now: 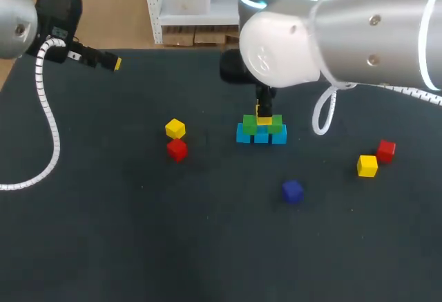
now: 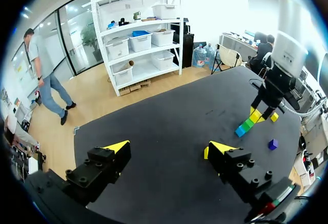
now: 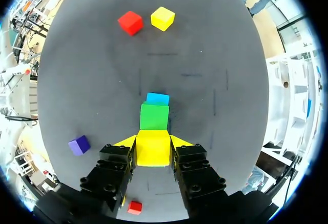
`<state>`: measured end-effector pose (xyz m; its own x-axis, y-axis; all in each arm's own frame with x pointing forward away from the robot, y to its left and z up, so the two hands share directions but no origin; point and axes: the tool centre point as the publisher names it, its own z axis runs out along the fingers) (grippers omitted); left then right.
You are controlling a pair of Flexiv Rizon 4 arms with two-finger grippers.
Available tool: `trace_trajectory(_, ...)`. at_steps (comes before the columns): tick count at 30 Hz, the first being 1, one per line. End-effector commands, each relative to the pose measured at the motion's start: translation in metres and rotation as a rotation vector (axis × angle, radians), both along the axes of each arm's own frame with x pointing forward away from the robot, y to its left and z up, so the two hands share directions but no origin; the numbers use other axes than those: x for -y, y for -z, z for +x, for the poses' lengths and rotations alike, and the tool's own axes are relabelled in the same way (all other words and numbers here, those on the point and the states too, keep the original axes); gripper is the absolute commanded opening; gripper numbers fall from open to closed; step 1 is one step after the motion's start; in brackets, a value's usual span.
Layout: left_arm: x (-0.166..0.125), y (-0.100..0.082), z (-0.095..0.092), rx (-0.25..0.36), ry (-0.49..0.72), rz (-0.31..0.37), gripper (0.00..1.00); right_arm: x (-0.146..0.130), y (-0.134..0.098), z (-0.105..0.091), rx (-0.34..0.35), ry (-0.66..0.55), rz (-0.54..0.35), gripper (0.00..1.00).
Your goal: Place the blue cubes, place green cubes on the blue cubes, place the yellow cubes on the green cubes, then place the red cubes on the yellow cubes, and place purple cube on the red cubes.
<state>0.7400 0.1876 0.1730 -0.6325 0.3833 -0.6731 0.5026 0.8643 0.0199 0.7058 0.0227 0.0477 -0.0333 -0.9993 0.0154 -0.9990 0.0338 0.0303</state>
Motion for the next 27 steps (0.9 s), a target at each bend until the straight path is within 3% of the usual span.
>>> trace_trajectory(1, -0.002, 0.000, 0.000, 0.001, 0.007, -0.005, 1.00, -0.001, 0.002, 0.003, -0.008, 0.002, -0.001, 0.00)
trace_trajectory(27, -0.002, 0.000, 0.000, 0.001, 0.007, -0.005, 1.00, 0.001, -0.009, 0.006, 0.011, 0.014, 0.022, 0.00)
